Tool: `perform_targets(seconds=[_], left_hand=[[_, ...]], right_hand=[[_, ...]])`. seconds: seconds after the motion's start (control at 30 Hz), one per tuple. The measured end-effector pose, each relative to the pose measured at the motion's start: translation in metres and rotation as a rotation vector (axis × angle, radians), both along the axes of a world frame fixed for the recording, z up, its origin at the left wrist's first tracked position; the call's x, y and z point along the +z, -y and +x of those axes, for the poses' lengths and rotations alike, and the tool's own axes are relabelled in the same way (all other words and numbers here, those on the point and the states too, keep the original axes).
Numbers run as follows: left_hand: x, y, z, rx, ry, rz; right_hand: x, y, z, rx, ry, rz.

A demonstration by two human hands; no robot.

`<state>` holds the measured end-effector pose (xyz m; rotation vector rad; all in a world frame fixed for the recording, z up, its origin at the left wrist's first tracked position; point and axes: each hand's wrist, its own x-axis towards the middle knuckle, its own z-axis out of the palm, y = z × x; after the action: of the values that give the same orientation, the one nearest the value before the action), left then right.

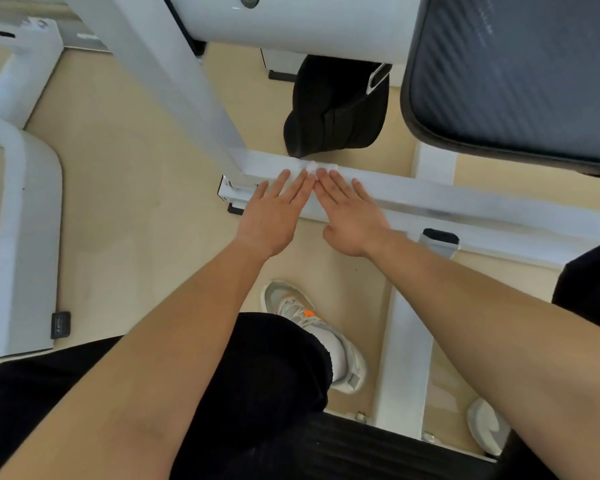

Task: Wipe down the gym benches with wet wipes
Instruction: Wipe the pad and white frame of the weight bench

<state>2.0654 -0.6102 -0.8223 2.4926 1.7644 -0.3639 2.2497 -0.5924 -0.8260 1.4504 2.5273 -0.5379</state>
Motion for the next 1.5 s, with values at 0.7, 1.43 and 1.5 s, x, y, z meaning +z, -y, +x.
perform_targets(seconds=[0.7,1.43,1.5], left_hand=[[-0.007,0.004,0.036,-0.033,-0.01,0.014],[0.002,0.006,0.203,-0.18,-0.03,-0.112],[0.001,0.009,0.226,-0.187,0.004,-0.13]], right_hand=[[-0.006,0.027,0.039,-0.181,0.019,0.109],[-0.006,0.065,0.181,-0.429,0.198,0.032],[-0.005,0.068,0.202,-0.472,0.211,0.023]])
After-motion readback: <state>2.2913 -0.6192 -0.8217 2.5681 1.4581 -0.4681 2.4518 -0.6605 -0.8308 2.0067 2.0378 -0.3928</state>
